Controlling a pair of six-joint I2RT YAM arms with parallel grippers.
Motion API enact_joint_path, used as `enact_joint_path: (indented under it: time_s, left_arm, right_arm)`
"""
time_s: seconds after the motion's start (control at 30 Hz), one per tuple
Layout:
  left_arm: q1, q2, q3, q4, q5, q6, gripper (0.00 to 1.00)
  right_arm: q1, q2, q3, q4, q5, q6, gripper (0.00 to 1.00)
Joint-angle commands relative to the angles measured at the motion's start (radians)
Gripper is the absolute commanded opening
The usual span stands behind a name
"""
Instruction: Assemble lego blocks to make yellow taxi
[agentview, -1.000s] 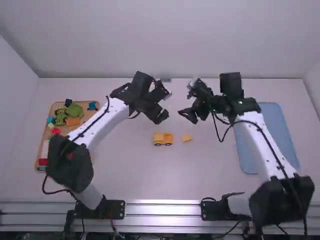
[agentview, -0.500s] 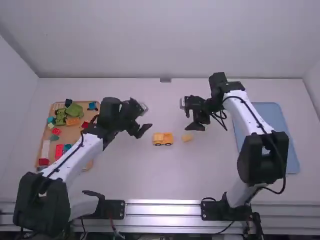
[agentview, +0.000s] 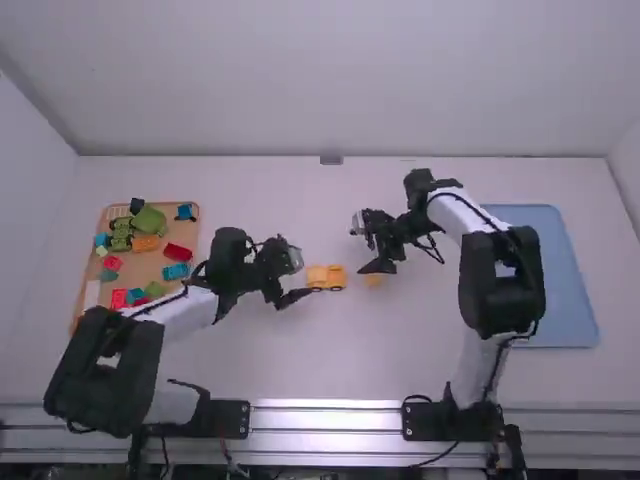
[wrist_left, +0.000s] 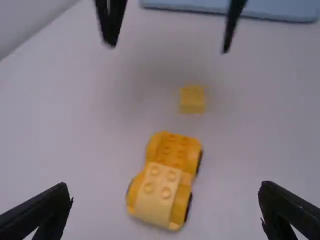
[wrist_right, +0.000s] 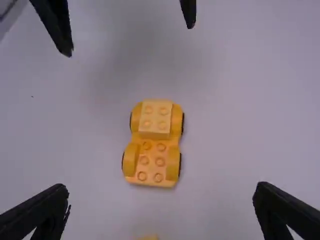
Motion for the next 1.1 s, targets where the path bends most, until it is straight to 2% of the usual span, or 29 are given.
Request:
enact_joint_path:
  time_s: [0.0, 0.17, 0.27, 0.37, 0.43, 0.53, 0.73, 0.8, 0.9, 1.07]
  left_arm:
    - [0.002, 0.053, 0.009, 0.035, 0.138, 0.085, 0.99]
    - [0.002, 0.129, 0.054, 0.045, 0.138, 0.083, 0.99]
    - [-0.006, 0.161, 0.077, 0.045, 0.138, 0.083, 0.99]
    - [-0.005, 0.167, 0.085, 0.044, 0.137, 0.084, 0.99]
    - [-0.003, 0.171, 0.094, 0.033, 0.138, 0.084, 0.99]
    - [-0.008, 0.171, 0.098, 0.022, 0.138, 0.083, 0.99]
    - [-0.002, 0.171, 0.097, 0.007, 0.131, 0.083, 0.99]
    - [-0.008, 0.171, 0.097, 0.008, 0.128, 0.084, 0.99]
    - [-0.003, 0.171, 0.098, 0.013, 0.130, 0.083, 0.99]
    - [-0.011, 0.171, 0.097, 0.011, 0.130, 0.083, 0.99]
  right_arm:
    - [-0.047, 0.059, -0.050, 0.008, -0.130, -0.090, 0.99]
    - [-0.109, 0.062, -0.080, -0.058, -0.139, -0.156, 0.99]
    - [-0.140, 0.062, -0.129, -0.016, -0.111, -0.190, 0.99]
    - [-0.151, 0.062, -0.219, 0.168, -0.144, -0.126, 0.99]
    - [-0.152, 0.065, -0.303, 0.406, -0.131, 0.070, 0.99]
    - [-0.161, 0.065, -0.341, 0.546, -0.115, 0.199, 0.99]
    - [-0.176, 0.065, -0.350, 0.516, -0.129, 0.105, 1.00]
    - [-0.163, 0.065, -0.381, 0.566, -0.114, 0.061, 0.99]
    - [-0.149, 0.067, -0.396, 0.637, -0.111, 0.124, 1.00]
    - [-0.133, 0.086, -0.400, 0.635, -0.076, 0.042, 1.00]
